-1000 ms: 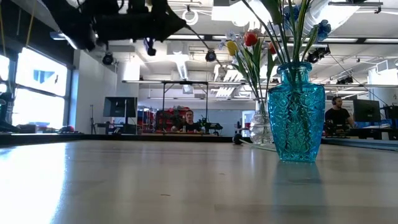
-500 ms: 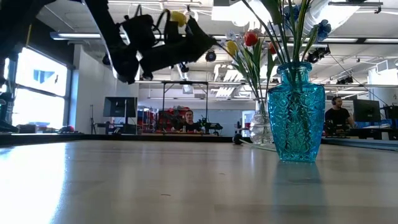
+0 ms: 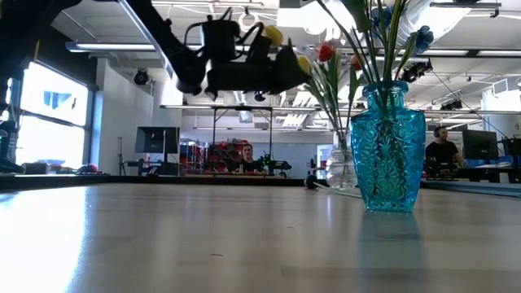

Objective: Sort flowers into vase by color
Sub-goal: Put the yellow flower into the transparent vase

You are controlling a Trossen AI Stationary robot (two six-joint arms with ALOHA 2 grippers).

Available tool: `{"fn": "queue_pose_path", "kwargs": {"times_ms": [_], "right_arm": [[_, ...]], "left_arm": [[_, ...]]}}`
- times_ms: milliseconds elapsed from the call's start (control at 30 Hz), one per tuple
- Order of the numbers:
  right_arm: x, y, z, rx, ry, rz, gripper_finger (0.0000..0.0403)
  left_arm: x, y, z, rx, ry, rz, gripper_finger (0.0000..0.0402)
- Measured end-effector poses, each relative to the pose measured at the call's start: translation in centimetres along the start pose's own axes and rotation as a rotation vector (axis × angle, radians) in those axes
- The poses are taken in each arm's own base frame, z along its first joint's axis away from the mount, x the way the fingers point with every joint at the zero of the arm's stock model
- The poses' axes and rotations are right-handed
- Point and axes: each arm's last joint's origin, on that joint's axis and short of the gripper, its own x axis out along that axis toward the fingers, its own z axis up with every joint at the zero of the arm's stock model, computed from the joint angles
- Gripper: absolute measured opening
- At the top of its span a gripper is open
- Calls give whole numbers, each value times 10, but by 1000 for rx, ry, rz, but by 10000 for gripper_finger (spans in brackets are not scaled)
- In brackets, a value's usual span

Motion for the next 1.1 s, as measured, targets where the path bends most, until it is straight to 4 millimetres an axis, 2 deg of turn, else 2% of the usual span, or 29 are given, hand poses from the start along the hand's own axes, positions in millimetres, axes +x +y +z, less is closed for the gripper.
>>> {"fn": "queue_pose_path", "kwargs": {"times_ms": [267, 500, 800, 1100], "right_arm": [[0, 0, 0, -8, 1, 0, 199], [0, 0, 0, -26, 1, 0, 199], [0, 0, 0, -57, 1, 0, 199], [0, 0, -1, -78, 7, -4, 199]], "left_arm": [[33, 2, 23, 23, 271, 2, 26], [44, 7, 42, 82, 451, -23, 79], [41, 12, 51, 78, 678, -91, 156], [27, 10, 54, 81, 923, -117, 174]]}}
